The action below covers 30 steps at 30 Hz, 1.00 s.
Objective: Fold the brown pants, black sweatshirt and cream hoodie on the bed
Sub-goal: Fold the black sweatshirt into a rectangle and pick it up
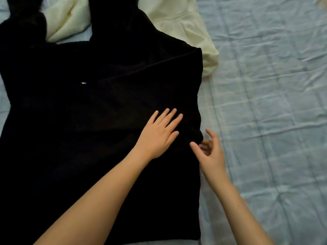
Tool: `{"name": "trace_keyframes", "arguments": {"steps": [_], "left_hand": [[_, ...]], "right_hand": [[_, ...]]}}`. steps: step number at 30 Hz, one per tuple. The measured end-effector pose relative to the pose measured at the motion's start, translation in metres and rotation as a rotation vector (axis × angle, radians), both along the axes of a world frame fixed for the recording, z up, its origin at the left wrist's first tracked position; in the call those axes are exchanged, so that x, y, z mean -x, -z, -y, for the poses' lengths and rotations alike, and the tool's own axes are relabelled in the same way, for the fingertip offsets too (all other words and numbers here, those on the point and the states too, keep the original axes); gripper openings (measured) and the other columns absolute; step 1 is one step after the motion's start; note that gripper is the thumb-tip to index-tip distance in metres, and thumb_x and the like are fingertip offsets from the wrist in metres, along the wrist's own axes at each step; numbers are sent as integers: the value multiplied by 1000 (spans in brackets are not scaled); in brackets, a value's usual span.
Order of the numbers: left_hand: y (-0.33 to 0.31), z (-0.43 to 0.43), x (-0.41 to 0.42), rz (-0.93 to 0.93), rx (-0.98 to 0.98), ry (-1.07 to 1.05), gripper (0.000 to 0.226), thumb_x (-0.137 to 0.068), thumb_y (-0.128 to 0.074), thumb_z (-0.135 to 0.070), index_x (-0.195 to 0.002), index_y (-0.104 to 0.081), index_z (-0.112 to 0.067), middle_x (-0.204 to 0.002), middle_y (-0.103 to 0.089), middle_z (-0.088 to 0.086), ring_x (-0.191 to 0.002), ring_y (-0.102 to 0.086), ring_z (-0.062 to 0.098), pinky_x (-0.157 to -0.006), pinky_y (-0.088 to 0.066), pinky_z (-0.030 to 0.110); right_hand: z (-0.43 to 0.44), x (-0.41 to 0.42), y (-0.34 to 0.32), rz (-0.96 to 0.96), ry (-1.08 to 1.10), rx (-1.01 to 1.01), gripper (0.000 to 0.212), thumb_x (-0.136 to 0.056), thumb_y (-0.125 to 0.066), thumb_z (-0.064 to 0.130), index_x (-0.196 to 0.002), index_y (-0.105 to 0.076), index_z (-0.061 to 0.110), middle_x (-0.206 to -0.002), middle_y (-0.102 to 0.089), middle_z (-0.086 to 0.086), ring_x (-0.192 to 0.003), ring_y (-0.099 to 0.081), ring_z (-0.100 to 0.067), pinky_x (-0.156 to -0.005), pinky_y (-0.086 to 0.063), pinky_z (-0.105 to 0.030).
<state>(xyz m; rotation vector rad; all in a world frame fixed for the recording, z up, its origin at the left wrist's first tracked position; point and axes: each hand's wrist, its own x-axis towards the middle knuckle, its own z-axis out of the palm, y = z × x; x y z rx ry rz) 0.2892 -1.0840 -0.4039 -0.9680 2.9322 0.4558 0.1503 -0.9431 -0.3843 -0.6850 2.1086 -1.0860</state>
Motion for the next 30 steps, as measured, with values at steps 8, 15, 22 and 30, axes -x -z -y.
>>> {"name": "trace_keyframes", "arguments": {"steps": [8, 15, 22, 30], "left_hand": [[-19, -40, -29, -130, -39, -156, 55, -102, -32, -42, -154, -24, -28, -162, -22, -1, -151, -12, 17, -123, -7, 39], [-11, -192, -124, -197, -133, -377, 46, -97, -49, -37, -140, -53, -20, -154, -39, 1, -147, -27, 19, -121, -18, 48], [5, -229, -134, 38, -91, -385, 72, -91, -46, -63, -152, -31, -29, -162, -21, -1, -151, -13, 19, -122, -9, 42], [-5, -240, -122, -103, -22, -460, 42, -101, -43, -39, -135, -58, -22, -151, -43, 10, -143, -35, 29, -117, -24, 52]], "right_hand": [[-18, 0, 0, 0, -161, 41, 75, -86, -75, 20, -147, -35, 35, -75, -65, 22, -67, -62, 4, -65, -46, -8], [-83, -18, -3, -27, -404, 106, 86, -91, -71, 19, -153, -19, 48, -125, -59, 1, -99, -63, -13, -83, -54, -23], [-120, -37, -11, -42, -631, -203, 72, -86, -71, 43, -141, -28, 61, -118, -37, 2, -76, -57, -9, -73, -49, -12], [-143, -35, -15, 388, -577, -160, 70, -84, -78, 15, -142, -47, 39, -132, -59, 19, -119, -60, 0, -94, -55, -26]]}}
